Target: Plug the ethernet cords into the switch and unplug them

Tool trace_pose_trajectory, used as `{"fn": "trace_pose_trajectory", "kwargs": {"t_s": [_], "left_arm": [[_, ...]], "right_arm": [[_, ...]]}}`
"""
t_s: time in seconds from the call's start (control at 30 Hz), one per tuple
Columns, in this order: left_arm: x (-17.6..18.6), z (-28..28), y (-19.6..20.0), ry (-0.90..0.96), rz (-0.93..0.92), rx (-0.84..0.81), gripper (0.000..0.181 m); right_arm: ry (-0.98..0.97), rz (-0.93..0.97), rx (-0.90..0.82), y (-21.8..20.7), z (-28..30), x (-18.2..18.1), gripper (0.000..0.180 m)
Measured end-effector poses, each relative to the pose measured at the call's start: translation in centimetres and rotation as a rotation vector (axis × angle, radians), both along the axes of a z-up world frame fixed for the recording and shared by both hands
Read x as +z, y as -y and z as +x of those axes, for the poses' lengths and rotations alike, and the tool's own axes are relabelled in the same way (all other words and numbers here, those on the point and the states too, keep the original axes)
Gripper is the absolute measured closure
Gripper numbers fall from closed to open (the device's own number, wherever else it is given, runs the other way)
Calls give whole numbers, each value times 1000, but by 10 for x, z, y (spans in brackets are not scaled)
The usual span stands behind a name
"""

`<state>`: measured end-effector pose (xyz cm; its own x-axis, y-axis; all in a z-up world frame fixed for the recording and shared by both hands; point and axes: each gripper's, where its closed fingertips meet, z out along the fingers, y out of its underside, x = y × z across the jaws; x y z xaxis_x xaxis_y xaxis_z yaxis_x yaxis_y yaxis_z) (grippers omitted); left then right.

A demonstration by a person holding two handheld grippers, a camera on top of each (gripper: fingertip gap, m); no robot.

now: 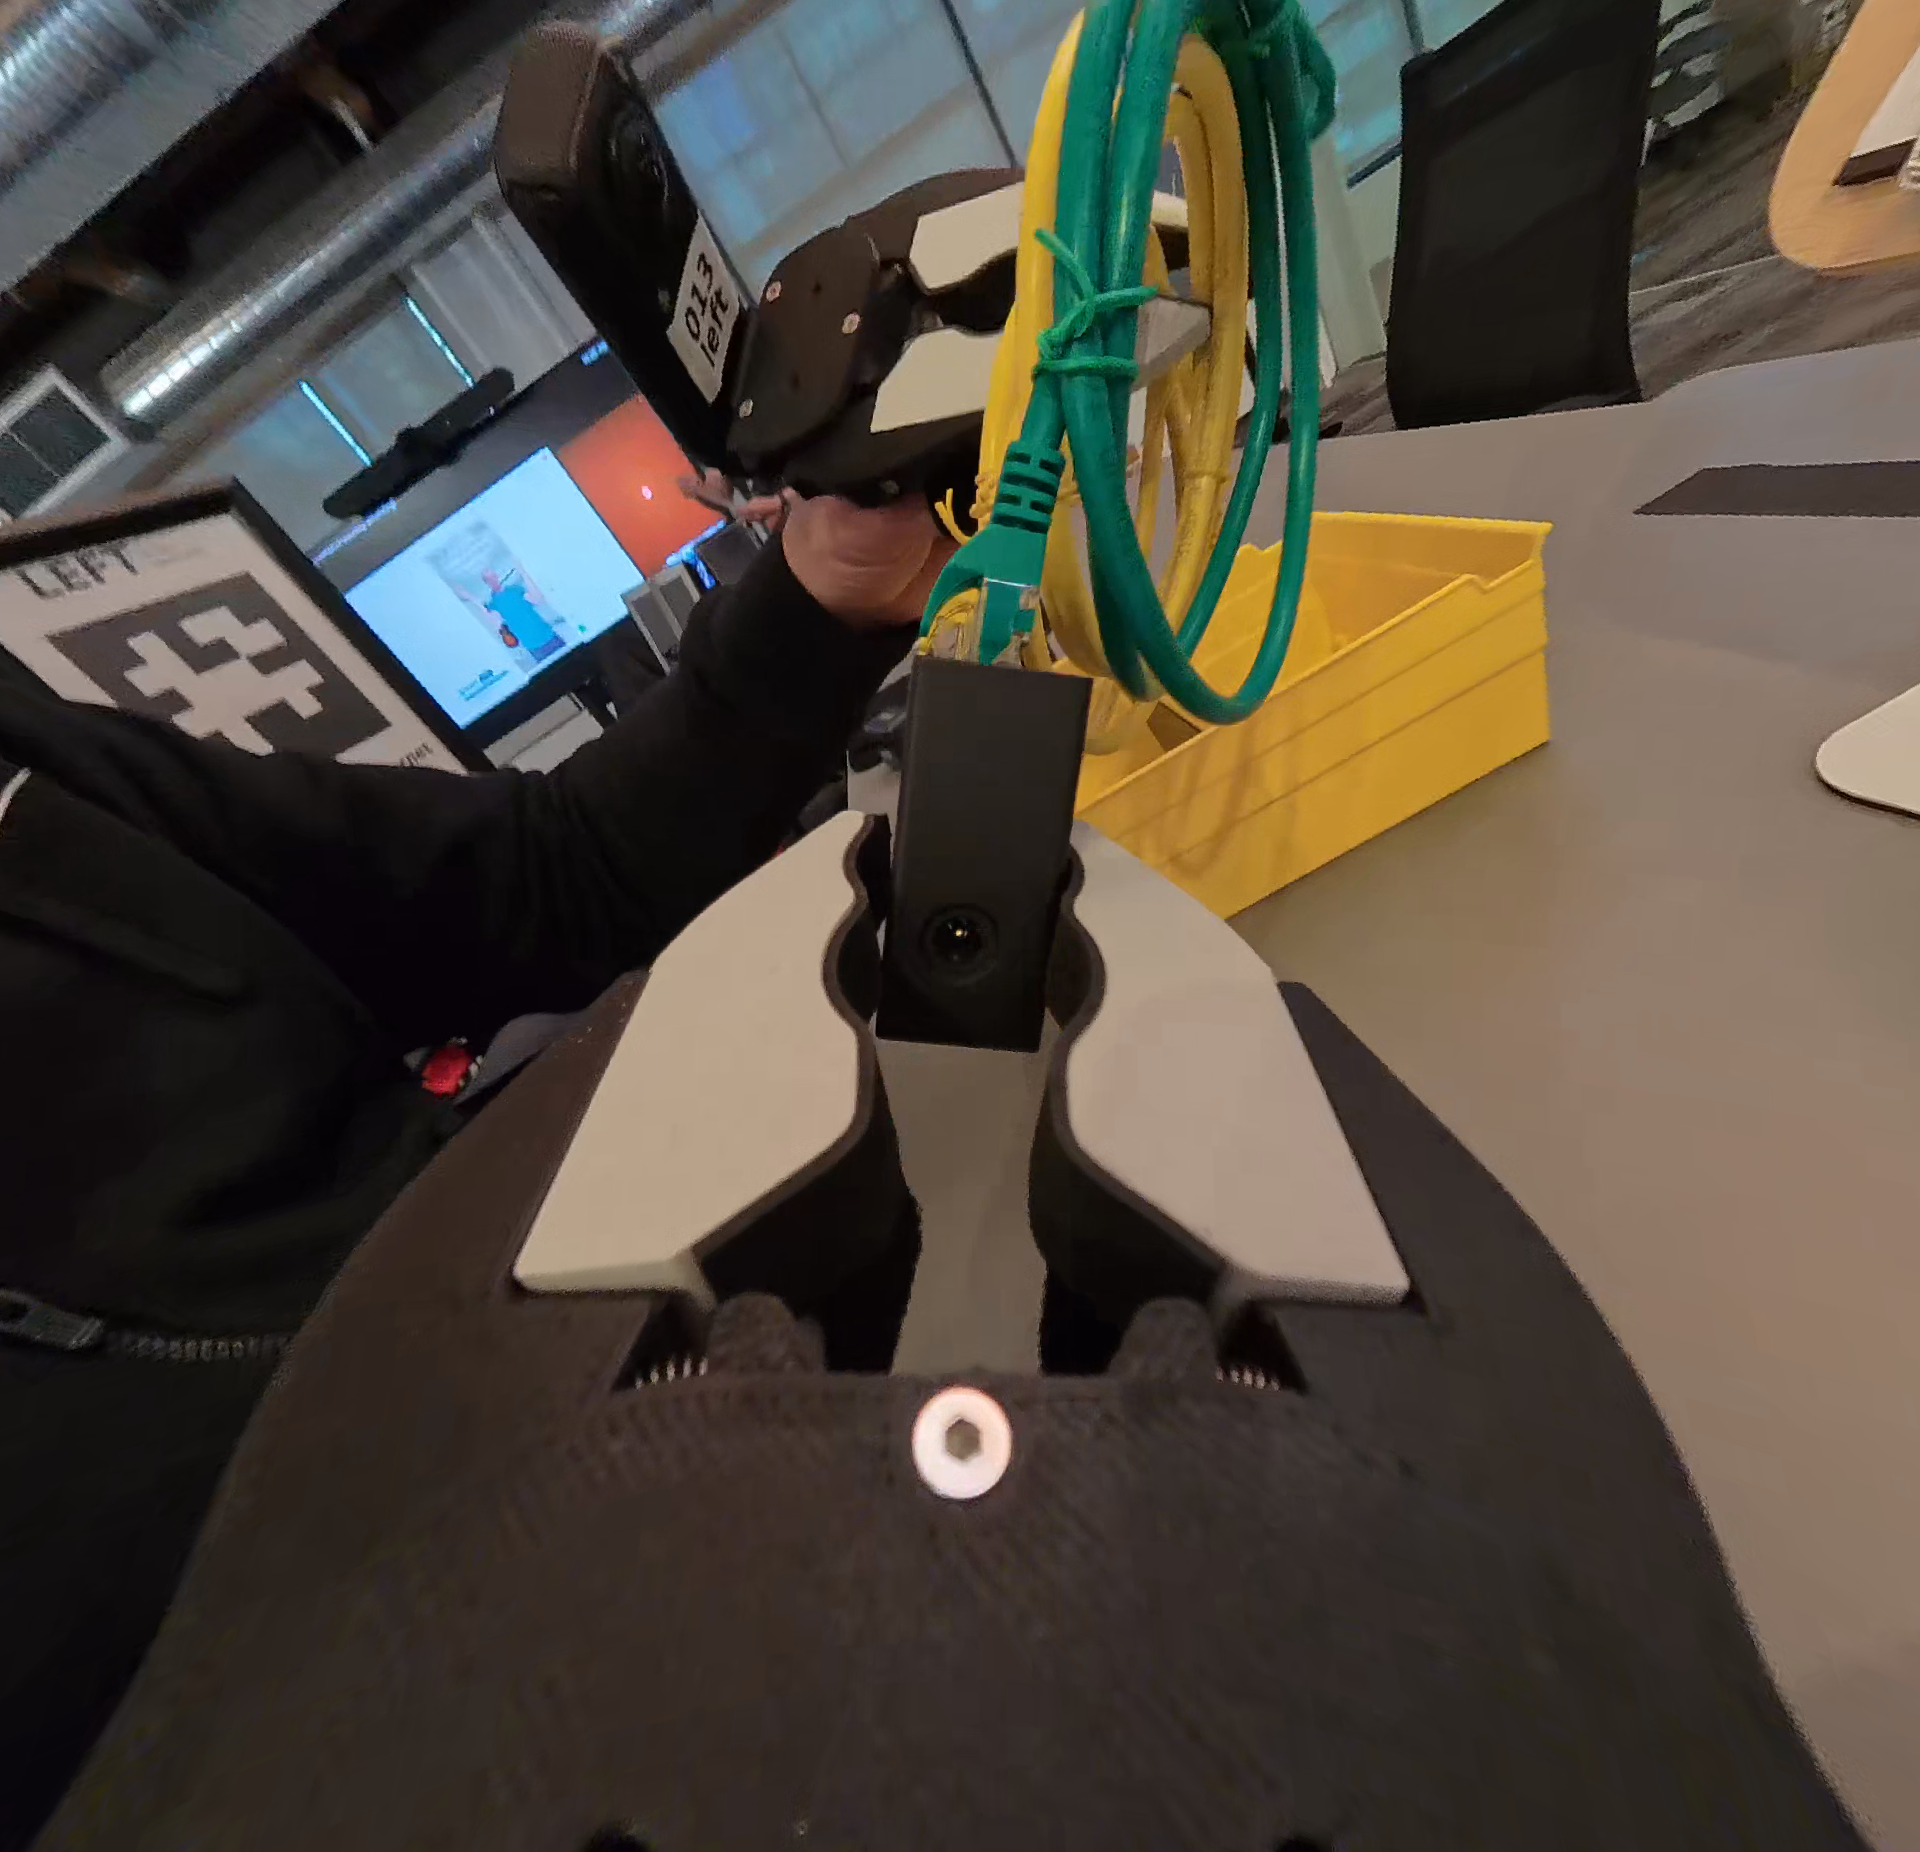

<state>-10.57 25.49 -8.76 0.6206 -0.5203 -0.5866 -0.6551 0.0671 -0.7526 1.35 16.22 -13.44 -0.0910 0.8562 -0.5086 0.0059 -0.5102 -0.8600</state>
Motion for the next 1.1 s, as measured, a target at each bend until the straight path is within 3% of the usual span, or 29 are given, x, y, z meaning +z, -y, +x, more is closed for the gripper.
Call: {"fn": "trace_pose_trajectory", "kwargs": {"t_s": [0.1,0.2,0.3,0.47,0.63,0.7,0.77,0.97,1.1], "left_arm": [[5,0,-4,45,8,11,157],[15,-3,-4,117,24,34,132],[31,-9,3,215,49,73,121],[22,22,44,327,-78,-9,128],[-19,71,74,493,-322,-88,124],[-25,77,76,583,-363,-101,136],[-25,79,78,668,-419,-139,134],[-30,85,85,827,-563,-224,107],[-21,101,93,957,-552,-302,119]], "right_arm": [[-14,-24,-51,-8,1,4,153],[-27,-48,-103,-15,2,7,153],[-94,-95,-161,-24,8,13,152],[-216,-105,-229,-31,16,31,152],[-310,-129,-231,-25,12,40,152],[-333,-139,-246,-23,12,42,153],[-347,-153,-258,-20,15,43,153],[-373,-114,-292,-10,15,49,153],[-347,-118,-270,-4,1,42,153]]}}
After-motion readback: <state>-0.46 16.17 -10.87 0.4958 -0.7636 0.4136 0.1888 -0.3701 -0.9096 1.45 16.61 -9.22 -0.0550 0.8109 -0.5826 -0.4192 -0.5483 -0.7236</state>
